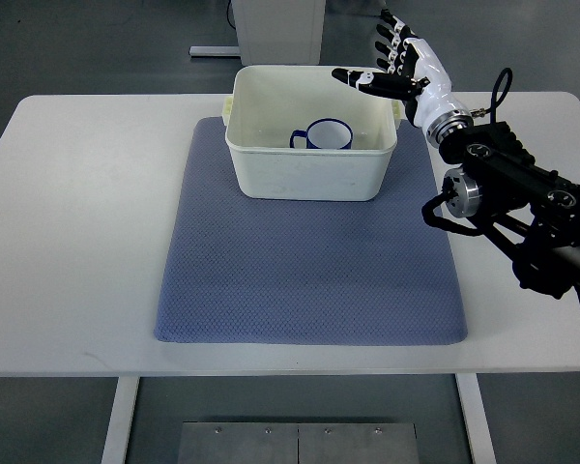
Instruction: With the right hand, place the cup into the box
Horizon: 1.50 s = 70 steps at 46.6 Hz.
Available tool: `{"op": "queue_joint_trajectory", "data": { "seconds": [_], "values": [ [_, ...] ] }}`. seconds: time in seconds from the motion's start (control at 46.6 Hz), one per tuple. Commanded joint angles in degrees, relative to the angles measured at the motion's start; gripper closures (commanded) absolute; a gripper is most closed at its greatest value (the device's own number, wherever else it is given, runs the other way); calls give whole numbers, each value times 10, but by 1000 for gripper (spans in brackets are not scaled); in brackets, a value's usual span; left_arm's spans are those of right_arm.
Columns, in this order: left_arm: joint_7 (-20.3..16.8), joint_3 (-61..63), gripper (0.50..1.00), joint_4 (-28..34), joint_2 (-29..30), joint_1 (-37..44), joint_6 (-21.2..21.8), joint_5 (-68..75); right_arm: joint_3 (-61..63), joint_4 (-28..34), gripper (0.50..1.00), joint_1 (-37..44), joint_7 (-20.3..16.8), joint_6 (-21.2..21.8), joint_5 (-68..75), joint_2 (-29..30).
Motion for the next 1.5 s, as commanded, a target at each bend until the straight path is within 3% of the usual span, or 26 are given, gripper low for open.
{"op": "queue_joint_trajectory", "data": {
  "seconds": [0.0, 0.172, 0.429, 0.558, 0.858, 1.051, 1.223, 1.48],
  "values": [
    [0, 0, 500, 0, 0, 0, 0, 0, 1, 0, 500, -6, 0, 1, 0, -20],
    [0, 0, 500, 0, 0, 0, 0, 0, 29, -1, 500, -25, -1, 3, 0, -56],
    [0, 0, 500, 0, 0, 0, 1, 0, 58, -6, 500, -64, 1, 60, -1, -117],
    [0, 0, 500, 0, 0, 0, 0, 0, 59, -13, 500, -83, 6, 66, -2, -141],
    [0, 0, 500, 0, 0, 0, 1, 0, 91, -25, 500, -139, 10, 70, -1, -141],
    [0, 0, 500, 0, 0, 0, 0, 0, 117, -34, 500, -173, 53, 79, 0, -139],
    [0, 0, 500, 0, 0, 0, 0, 0, 147, -35, 500, -197, 54, 113, 32, -134],
    [0, 0, 500, 0, 0, 0, 1, 0, 175, -42, 500, -231, 53, 199, 129, -132]
  ]
}}
